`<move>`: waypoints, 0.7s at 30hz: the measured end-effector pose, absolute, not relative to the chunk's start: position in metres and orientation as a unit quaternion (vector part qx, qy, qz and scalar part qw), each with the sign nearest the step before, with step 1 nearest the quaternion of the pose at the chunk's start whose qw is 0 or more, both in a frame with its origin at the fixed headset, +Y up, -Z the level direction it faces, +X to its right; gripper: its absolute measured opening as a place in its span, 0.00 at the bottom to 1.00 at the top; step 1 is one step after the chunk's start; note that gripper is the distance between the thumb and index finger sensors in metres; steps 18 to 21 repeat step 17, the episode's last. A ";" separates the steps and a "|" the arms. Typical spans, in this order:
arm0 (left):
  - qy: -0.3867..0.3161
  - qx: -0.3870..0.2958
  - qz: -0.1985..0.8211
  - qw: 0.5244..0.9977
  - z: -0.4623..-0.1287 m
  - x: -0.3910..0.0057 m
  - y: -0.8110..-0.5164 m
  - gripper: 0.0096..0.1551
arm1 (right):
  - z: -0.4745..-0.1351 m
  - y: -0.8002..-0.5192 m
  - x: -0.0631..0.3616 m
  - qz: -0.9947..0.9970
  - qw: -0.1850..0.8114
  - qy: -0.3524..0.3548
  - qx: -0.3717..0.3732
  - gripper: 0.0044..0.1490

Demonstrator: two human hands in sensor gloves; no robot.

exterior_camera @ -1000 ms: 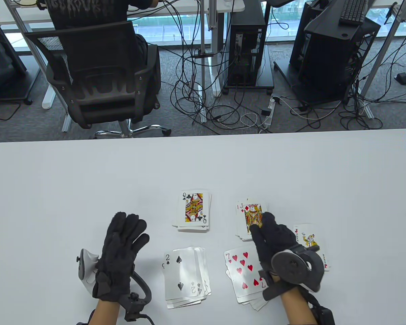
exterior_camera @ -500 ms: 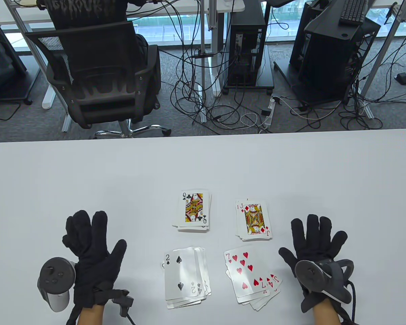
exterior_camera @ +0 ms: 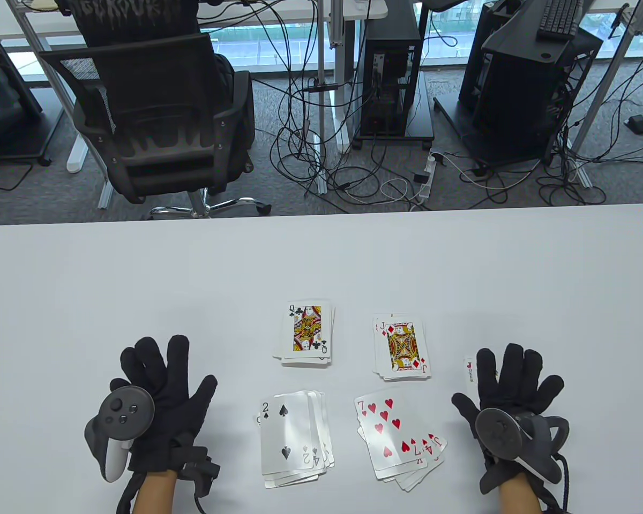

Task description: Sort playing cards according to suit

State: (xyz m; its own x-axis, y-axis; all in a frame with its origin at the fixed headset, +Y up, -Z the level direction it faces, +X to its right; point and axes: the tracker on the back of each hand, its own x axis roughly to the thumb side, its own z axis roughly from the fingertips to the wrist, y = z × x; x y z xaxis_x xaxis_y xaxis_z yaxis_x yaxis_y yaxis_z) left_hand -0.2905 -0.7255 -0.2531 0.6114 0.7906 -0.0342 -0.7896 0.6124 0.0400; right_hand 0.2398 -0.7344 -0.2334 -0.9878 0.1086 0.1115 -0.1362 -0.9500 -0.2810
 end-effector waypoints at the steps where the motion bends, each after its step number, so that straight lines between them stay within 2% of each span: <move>1: 0.023 0.008 0.437 0.899 -0.254 -0.289 -0.726 0.47 | -0.233 -0.735 0.239 0.986 0.061 -0.146 0.048 0.62; 21: 0.008 0.010 0.432 0.902 -0.254 -0.283 -0.729 0.46 | -0.233 -0.740 0.236 0.984 0.096 -0.141 0.050 0.60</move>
